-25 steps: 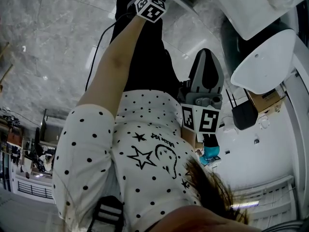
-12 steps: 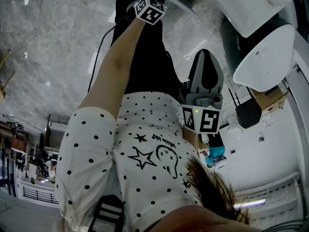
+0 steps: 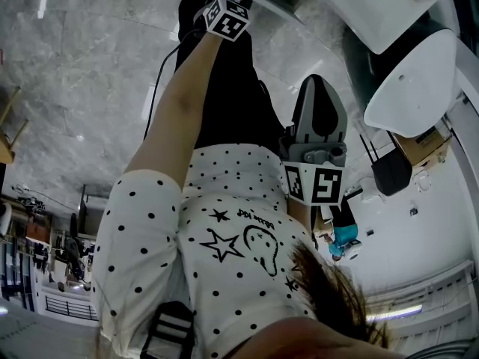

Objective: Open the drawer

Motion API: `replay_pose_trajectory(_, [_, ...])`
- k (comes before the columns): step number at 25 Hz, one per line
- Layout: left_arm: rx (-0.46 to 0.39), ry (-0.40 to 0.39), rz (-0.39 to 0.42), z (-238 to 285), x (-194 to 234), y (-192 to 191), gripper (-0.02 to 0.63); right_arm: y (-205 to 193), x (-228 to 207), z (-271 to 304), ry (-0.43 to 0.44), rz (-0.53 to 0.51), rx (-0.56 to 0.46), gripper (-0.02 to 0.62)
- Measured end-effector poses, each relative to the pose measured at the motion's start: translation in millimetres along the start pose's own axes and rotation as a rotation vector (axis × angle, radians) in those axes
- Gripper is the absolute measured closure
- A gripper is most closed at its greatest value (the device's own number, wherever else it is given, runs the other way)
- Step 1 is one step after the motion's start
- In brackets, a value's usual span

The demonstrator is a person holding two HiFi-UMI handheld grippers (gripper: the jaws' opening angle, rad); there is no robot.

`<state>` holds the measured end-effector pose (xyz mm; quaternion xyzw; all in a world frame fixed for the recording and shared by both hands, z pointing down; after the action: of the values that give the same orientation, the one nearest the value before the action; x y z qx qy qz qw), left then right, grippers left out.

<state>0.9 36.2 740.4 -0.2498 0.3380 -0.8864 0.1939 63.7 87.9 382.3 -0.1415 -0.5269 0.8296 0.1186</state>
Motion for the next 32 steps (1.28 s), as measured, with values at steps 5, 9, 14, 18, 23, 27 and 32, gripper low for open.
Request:
replay_pose_trajectory(5, [-0.011, 0.007, -0.025, -5.0, 3.1, 0.4, 0.465, -2.6, -1.4, 2.0, -0.001, 0.004, 0.0, 0.581])
replay_pose_trajectory(9, [-0.022, 0.018, -0.033, -13.5, 2.1, 8.2, 0.476, -0.4, -4.2, 0.6, 0.002, 0.011, -0.009, 0.581])
replay_pose_trajectory(14, [-0.027, 0.026, -0.034, -26.6, -0.6, 13.0, 0.482, 5.1, -0.3, -0.9, 0.014, 0.015, -0.021, 0.581])
replay_pose_trajectory(18, [-0.068, 0.067, -0.009, -38.8, 3.7, 22.5, 0.598, 7.6, 0.9, 0.9, 0.023, 0.018, -0.037, 0.581])
replay_pose_trajectory(23, [-0.106, 0.072, -0.002, -53.2, 2.6, 33.9, 0.601, 13.2, 2.1, 4.4, 0.04, 0.025, -0.056, 0.581])
replay_pose_trajectory(27, [-0.122, 0.078, -0.032, -62.7, -0.4, 39.7, 0.601, 18.2, 1.0, 5.7, 0.054, 0.038, -0.074, 0.581])
replay_pose_trajectory(32, [-0.136, 0.081, -0.044, -73.9, 0.8, 48.9, 0.601, 22.8, 0.2, 9.8, 0.06, 0.045, -0.084, 0.581])
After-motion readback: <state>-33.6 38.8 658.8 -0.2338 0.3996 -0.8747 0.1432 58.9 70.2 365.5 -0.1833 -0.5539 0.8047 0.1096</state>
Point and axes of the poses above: the fingertips, and each gripper's own axes: z forward along the fingers, x to its left, y out of its top, the point moved 2 cm from there along -z, backward along the fingers, and after that the axes turned 13 degrees about -x, right-handed, at the moved point
